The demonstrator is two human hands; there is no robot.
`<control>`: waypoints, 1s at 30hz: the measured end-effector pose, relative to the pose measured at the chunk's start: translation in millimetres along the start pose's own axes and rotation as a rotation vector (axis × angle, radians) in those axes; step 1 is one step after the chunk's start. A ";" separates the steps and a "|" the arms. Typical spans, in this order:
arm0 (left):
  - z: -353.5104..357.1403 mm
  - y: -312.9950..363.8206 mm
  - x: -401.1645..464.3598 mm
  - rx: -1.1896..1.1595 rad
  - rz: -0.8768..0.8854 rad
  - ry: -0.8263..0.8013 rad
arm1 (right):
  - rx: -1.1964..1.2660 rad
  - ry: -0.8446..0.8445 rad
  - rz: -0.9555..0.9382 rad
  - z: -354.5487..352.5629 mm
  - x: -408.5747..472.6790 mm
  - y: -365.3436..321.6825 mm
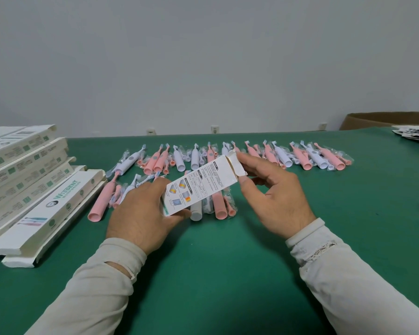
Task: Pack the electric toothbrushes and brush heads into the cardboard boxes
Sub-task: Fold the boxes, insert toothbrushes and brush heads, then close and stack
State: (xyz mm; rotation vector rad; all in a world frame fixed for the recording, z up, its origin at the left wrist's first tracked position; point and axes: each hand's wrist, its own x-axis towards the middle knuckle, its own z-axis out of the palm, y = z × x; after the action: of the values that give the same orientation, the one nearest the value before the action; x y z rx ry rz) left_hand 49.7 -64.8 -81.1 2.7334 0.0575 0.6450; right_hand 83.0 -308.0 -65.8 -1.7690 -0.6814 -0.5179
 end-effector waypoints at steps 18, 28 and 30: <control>-4.3 3.6 -2.1 -0.025 -0.005 0.009 | -0.004 0.005 -0.029 -0.5 0.1 -2.9; -8.7 7.4 -2.8 0.077 0.027 0.037 | 0.158 0.101 0.136 7.2 2.1 -2.8; -8.8 8.5 -3.2 0.079 0.029 0.035 | 0.181 0.121 0.147 7.1 3.5 -3.8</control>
State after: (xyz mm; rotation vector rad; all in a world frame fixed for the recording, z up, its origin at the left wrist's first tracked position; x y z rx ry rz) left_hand 42.7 -70.4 -72.2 2.8035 0.0522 0.7132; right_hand 83.1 -299.7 -62.9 -1.5899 -0.4940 -0.4449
